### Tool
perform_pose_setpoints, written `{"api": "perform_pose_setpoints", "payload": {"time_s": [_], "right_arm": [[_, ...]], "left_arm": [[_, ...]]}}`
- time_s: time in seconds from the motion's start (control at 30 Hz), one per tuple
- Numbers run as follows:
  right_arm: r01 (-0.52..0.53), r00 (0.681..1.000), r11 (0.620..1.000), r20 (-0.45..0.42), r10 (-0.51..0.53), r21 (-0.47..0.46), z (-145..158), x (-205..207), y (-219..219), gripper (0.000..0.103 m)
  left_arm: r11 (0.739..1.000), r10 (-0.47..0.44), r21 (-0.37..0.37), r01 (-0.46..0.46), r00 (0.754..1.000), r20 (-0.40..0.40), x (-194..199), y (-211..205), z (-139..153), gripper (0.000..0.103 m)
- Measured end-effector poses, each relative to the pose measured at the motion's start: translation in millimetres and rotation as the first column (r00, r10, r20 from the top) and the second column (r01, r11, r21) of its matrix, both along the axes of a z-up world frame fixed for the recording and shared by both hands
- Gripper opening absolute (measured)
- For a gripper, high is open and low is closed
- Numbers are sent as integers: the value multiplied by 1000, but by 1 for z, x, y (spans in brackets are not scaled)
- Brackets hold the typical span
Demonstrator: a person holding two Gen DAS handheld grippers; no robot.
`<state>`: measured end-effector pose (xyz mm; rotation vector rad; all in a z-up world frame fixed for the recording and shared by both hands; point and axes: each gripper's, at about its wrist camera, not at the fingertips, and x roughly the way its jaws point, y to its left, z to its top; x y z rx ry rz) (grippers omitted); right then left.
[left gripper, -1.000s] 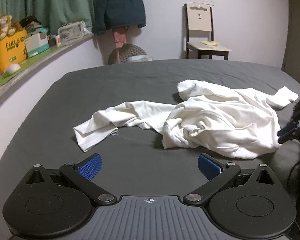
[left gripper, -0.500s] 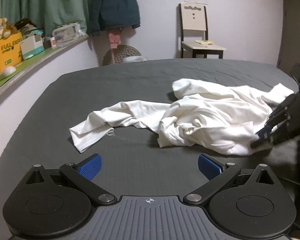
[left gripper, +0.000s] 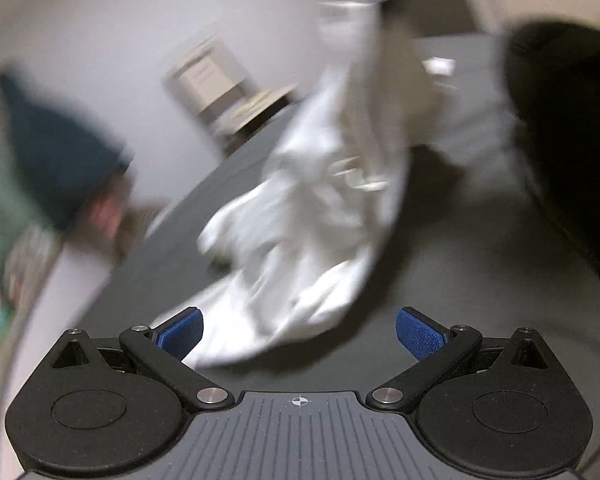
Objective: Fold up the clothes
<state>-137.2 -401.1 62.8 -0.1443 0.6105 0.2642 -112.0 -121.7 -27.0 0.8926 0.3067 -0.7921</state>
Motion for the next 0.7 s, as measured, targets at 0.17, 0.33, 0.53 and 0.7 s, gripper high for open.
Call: {"api": "perform_pose_setpoints", "payload": {"time_s": [0.17,0.33,0.53,0.7], "right_arm": [[-28,999,999,17,28,-24,-4,-10,-4,5],[11,999,999,-47,-13,-42,-23,1,-10,5],[159,947,986,-273,-168,-54,-72,54,-34,17],[215,938,976,-271,-218,-40,-73,46,-26,25]], "left_arm": [[982,-182,75,175,979,93,-21,-45,1,103],[982,-191,18,191,980,61,-11,-67,14,102],[990,-119,67,121,992,-41,3,-70,12,102],[987,-128,89,133,990,-59,-4,-63,12,102]]}}
